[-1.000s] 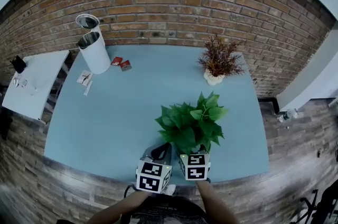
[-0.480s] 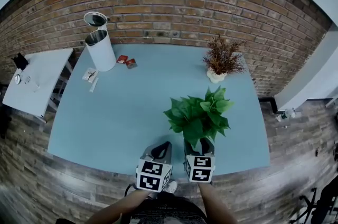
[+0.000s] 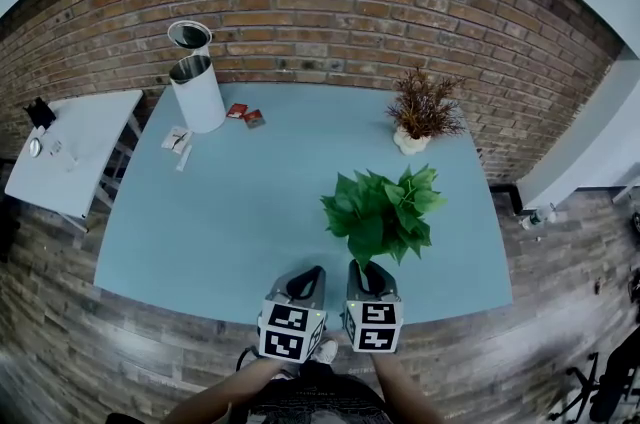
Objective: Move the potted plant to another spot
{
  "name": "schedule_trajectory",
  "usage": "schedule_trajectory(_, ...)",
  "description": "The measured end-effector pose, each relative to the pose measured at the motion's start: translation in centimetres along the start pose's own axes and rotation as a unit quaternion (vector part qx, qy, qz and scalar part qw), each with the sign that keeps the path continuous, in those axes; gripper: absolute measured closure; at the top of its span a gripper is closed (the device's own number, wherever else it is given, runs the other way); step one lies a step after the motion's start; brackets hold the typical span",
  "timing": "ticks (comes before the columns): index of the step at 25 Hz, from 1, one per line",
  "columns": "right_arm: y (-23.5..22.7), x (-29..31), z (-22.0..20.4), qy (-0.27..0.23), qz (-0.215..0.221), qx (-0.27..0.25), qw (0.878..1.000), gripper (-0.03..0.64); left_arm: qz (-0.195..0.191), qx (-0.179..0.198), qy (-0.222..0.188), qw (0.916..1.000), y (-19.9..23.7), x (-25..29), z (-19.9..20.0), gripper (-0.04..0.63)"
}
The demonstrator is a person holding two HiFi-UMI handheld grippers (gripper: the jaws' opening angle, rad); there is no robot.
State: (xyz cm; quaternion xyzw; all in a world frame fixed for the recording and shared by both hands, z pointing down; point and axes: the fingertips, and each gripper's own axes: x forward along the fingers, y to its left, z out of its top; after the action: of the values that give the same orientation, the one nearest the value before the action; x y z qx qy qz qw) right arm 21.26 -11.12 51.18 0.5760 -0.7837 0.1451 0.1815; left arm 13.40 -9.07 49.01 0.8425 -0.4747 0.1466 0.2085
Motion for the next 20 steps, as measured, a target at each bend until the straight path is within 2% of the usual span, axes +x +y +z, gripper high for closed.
schedule_trajectory(6,2.6,-1.1,1.0,-0.012,0.019,-0.004,1.000,0.611,0.004,-0.001,-0.013,0.9999,0.5,-1.4,0.1,0.597)
schedule_trajectory(20,7.8,-3.6,2.1,-0.019,0.065,-0.009,0.998,0.612,0.020,0.009,-0.023,0.9995,1.5,-4.4,-0.6,0.597)
